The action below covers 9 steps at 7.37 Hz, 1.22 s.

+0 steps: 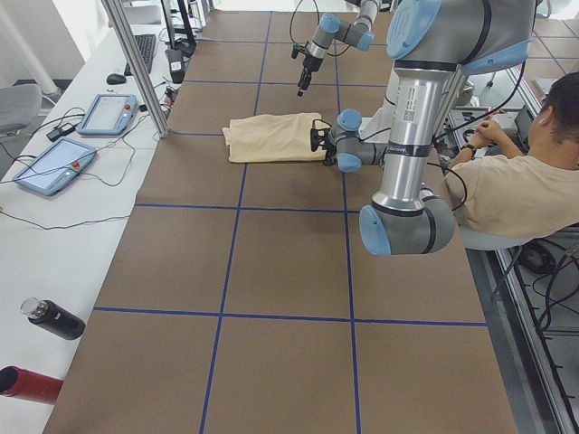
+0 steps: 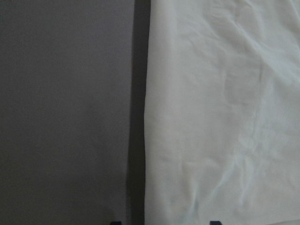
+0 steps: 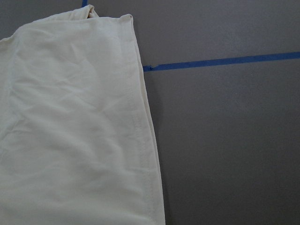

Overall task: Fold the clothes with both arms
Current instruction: 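Lower both grippers to the shirt edge nearest the robot, then grasp the shirt edge nearest the robot with both grippers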

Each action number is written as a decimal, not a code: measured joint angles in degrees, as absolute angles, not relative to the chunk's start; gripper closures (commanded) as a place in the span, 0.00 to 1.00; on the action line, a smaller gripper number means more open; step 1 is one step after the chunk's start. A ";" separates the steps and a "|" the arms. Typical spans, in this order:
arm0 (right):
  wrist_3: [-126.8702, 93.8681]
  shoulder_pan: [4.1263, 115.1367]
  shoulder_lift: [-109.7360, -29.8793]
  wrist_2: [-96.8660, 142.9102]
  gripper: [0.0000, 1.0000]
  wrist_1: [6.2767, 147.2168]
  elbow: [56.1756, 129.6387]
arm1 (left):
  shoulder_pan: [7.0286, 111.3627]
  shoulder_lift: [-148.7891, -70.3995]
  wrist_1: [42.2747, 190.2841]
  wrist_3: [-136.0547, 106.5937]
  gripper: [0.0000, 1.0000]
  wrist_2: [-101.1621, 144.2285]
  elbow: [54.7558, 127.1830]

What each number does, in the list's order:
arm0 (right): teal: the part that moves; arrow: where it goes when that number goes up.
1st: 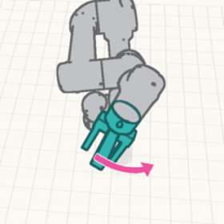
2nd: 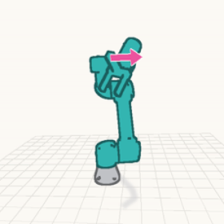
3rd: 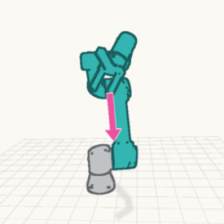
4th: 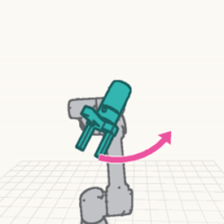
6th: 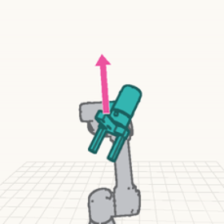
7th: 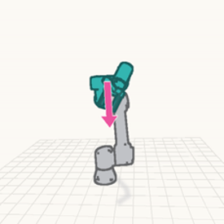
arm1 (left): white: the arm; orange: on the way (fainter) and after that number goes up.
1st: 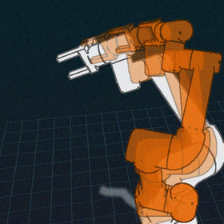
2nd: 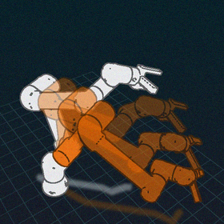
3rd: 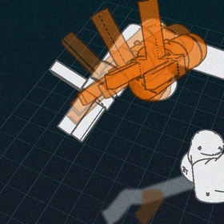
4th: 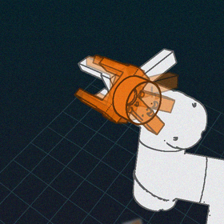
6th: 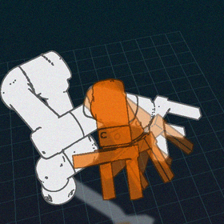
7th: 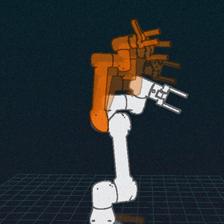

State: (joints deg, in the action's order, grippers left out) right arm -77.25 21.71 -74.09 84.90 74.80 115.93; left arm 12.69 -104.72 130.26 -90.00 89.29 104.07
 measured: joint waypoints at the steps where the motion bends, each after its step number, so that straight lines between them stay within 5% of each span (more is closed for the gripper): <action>1: -77.26 21.71 -74.08 84.90 0.00 74.79 115.93 | 12.68 -104.95 130.23 -90.00 0.89 89.29 103.84; 2: -77.26 21.71 -74.04 84.90 0.00 74.80 115.93 | 12.65 -105.22 130.19 -90.00 1.00 89.30 103.69; 9: -91.65 18.14 -72.19 83.69 0.09 78.45 115.55 | 12.99 -105.64 130.17 -89.92 1.00 89.30 104.24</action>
State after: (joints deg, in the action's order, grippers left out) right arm -91.65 18.14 -72.19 83.69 78.45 115.55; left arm 12.99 -105.64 130.17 -89.92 89.30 104.24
